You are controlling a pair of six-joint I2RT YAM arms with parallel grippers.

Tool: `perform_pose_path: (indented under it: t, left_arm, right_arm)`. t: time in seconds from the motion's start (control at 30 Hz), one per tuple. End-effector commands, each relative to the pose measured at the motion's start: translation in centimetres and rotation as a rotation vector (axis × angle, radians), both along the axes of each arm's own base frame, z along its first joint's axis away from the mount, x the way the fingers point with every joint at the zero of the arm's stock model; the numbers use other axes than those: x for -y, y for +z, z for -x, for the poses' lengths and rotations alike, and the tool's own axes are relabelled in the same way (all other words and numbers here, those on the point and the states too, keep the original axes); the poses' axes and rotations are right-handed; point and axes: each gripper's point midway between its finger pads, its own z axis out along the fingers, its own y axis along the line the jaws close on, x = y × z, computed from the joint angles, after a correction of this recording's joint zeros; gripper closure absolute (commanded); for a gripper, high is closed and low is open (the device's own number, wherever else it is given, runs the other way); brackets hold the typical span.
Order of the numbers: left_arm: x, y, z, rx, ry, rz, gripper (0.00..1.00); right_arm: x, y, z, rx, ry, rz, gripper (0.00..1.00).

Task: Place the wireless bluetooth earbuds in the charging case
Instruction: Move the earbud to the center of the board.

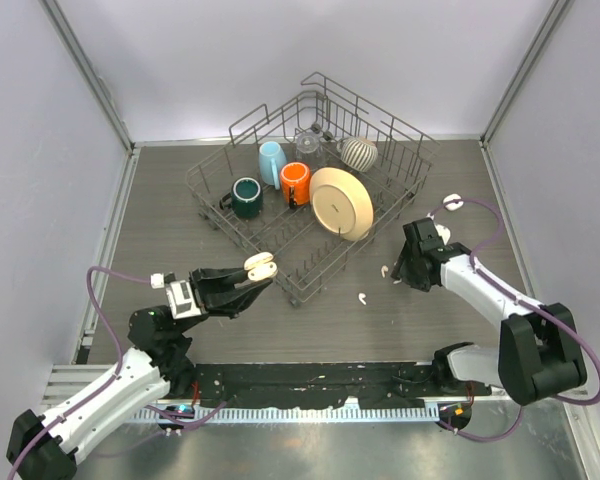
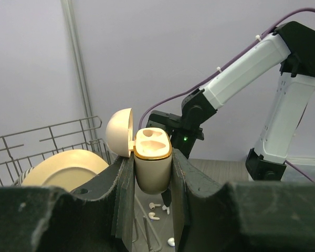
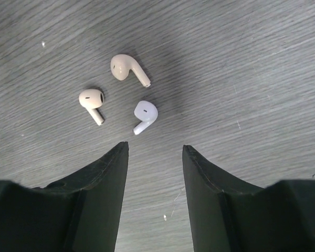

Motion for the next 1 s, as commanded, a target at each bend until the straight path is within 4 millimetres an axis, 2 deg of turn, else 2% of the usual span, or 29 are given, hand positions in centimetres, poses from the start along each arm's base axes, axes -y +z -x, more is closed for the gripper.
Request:
perform_pose_path:
  t: [0.0,0.33,0.53,0.73,0.9,0.97]
  left_arm:
    - [-0.3,1.2,0.0,0.035,0.022,0.019,1.0]
    - [-0.2,0.9,-0.3,0.027,0.033,0.005,1.0]
    - [-0.1,0.7,-0.4,0.025,0.029,-0.003,1.0]
    - [0.0,0.6,-0.4,0.024,0.031,-0.007,1.0]
    - [0.0,0.4,-0.6,0.017,0.037,-0.009,1.0]
    - [0.0,0.4,-0.6,0.018,0.036,-0.011,1.0]
  right_arm:
    - [0.3,0.0,-2.1,0.045,-0.009,0.024,0.5]
    - [0.8,-1.1,-3.0,0.023,-0.006,0.07,0.5]
    - [1.2,-1.9,-2.8,-0.005,-0.01,0.097,0.57]
    - [1.0,-2.6,-1.8,-0.039,0.007,0.085,0.65]
    - [1.2,-3.4,-0.1,-0.082,0.011,0.08,0.72]
    - [0.7,-3.5,0.3,-0.089,0.023,0.05,0.76]
